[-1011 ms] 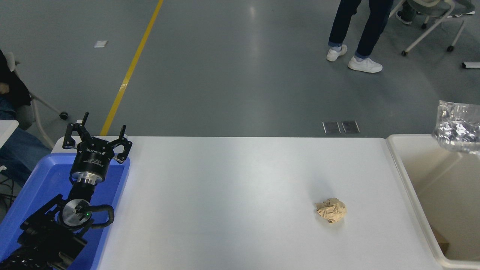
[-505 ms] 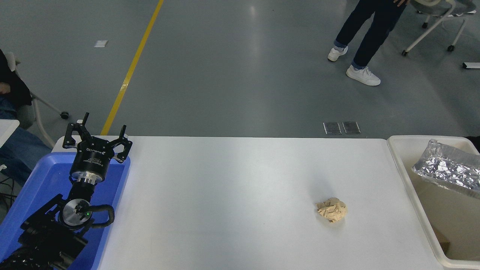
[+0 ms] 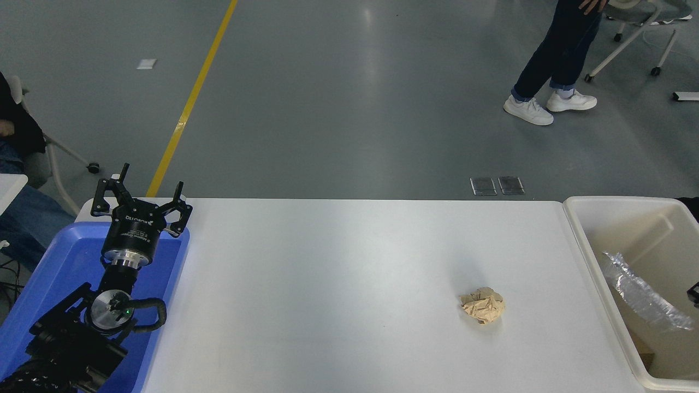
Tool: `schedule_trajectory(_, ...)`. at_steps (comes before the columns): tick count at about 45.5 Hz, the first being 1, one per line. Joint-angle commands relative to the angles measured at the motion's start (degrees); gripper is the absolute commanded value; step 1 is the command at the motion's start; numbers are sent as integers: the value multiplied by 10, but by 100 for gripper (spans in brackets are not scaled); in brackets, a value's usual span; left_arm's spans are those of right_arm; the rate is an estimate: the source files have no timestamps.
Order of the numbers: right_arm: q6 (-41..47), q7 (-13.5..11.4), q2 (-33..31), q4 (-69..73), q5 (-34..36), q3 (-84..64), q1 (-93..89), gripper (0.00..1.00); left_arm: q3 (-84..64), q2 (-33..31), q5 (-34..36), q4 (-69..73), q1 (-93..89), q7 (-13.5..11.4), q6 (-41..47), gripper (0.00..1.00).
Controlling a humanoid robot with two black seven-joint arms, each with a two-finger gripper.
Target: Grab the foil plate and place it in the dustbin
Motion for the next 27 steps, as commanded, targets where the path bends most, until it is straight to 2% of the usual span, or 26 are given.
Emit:
schedule_trajectory(1,21,-6,-112,216,-18,-122,167,100,0,0,1,0,-1,2,-3,100)
schedule_trajectory(6,67,-6,-150,353,-29,-268,365,100,0,0,1,-1,-1,2,-4,100)
schedule_trajectory(11,145,-6,-136,442,-25,-409,564,100,0,0,1,-1,-1,2,-4,100)
schedule_trajectory(17,238,-5,-59,542,1,-535,739,100,0,0,1,0,-1,2,-4,100)
schedule_trajectory(25,348,-6,53,649,135,-577,881,100,0,0,0,0,1,0,-2,100)
schedule_trajectory(27,350,-7,81,666,166,-576,912,100,0,0,-1,0,1,0,-2,100)
